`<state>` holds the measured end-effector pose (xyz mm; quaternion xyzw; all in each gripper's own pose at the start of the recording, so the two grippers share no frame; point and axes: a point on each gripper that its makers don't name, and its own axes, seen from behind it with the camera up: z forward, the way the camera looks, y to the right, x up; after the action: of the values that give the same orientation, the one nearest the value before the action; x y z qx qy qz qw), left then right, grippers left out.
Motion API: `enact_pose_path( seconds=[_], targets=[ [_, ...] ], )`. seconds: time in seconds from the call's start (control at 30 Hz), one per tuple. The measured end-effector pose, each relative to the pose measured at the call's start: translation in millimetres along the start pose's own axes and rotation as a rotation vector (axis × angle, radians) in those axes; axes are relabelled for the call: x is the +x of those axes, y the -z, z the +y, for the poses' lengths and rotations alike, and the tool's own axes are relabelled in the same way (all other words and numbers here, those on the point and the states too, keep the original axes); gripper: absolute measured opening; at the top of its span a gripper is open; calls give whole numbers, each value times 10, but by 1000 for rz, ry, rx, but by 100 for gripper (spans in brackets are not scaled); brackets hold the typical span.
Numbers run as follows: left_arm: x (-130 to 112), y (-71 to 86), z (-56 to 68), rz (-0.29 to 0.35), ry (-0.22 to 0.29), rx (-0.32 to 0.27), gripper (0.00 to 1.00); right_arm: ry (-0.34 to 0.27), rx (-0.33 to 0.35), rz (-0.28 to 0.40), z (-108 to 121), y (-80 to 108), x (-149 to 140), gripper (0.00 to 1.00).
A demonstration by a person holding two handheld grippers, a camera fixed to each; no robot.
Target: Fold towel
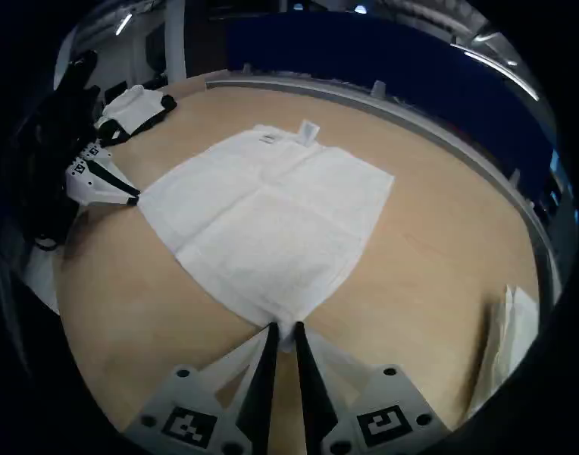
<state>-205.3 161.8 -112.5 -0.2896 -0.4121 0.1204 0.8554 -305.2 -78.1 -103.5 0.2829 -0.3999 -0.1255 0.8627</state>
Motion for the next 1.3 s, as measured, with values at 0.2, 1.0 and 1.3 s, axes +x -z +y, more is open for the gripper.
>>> enact_pose_path(
  seconds=[0.2, 1.0, 1.3],
  targets=[
    [107, 127, 31, 33, 54, -5, 9, -4, -12, 21, 64, 118, 126, 17],
    [713, 1023, 40, 137, 182, 22, 9, 96, 10, 68, -30, 976, 884, 17],
    [713, 1064, 90, 135, 199, 22, 9, 83, 25, 51, -48, 1025, 869, 17]
  ],
)
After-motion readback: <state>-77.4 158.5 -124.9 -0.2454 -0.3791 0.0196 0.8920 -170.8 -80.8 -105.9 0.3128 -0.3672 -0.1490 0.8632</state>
